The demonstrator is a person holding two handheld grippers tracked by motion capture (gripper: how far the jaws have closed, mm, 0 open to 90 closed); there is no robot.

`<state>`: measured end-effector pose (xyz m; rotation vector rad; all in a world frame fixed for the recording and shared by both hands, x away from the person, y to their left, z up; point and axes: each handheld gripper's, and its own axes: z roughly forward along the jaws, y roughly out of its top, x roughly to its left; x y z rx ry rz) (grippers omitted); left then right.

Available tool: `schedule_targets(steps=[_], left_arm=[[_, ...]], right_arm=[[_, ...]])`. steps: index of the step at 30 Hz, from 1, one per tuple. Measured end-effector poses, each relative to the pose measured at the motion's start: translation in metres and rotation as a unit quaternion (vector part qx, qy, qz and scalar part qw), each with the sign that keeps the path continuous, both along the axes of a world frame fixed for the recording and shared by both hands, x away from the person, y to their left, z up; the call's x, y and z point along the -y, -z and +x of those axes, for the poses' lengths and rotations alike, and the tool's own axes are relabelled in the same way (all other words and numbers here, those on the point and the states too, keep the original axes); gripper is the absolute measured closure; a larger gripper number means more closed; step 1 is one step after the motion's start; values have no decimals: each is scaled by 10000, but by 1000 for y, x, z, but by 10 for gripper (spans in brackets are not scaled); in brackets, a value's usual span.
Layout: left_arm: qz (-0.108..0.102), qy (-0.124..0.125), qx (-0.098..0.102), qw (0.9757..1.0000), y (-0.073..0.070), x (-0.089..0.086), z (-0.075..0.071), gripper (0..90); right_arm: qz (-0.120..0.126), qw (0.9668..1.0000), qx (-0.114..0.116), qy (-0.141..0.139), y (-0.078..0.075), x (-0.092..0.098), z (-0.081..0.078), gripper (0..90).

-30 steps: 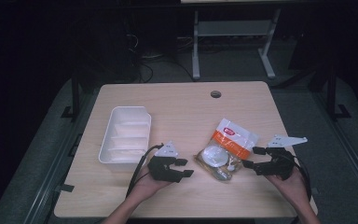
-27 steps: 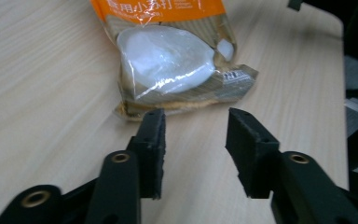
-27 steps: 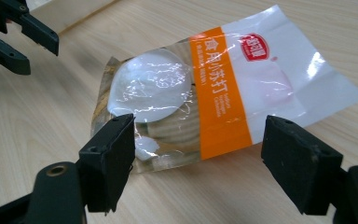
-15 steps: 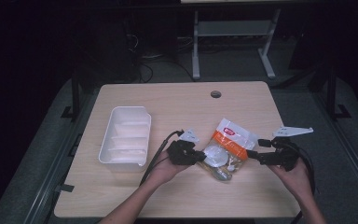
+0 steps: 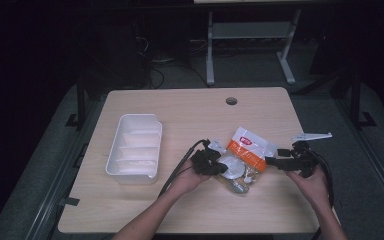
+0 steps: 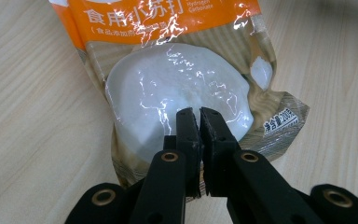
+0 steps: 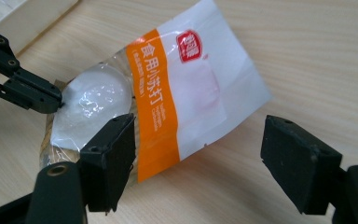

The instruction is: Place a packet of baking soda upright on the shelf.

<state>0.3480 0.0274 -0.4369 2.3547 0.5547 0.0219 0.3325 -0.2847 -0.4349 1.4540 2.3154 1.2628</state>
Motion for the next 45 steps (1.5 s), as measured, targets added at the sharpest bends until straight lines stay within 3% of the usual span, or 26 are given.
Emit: schedule_targets(steps=[5,11,16,19,27,30,35,45], left_arm=[[-18,-5,-20,10000,0,0,1,865],[-19,19,-16,10000,1,0,1,860],[-62,-10,-44,10000,1,-1,1,861],[-47,-15,-16,10000,1,0,0,860],[-120,-6,-11,9999,3,-2,-1,843],[-143,-22,-23,9999,3,-2,-2,819],[-88,42,67,9999,1,-3,-5,785],[-288,6,126,9995,-3,-20,-15,734]], right_arm=[[164,9996,-221,-7,11,-7,4,272],[152,9994,-286,-96,15,-15,5,321],[44,9989,-406,-248,19,-27,10,461],[-7,9988,-425,-256,20,-32,11,497],[123,9985,-512,-167,23,-31,15,689],[220,9983,-494,-216,23,-31,15,793],[202,9981,-480,-343,23,-33,15,875],[220,9976,-475,-444,23,-32,16,892]])
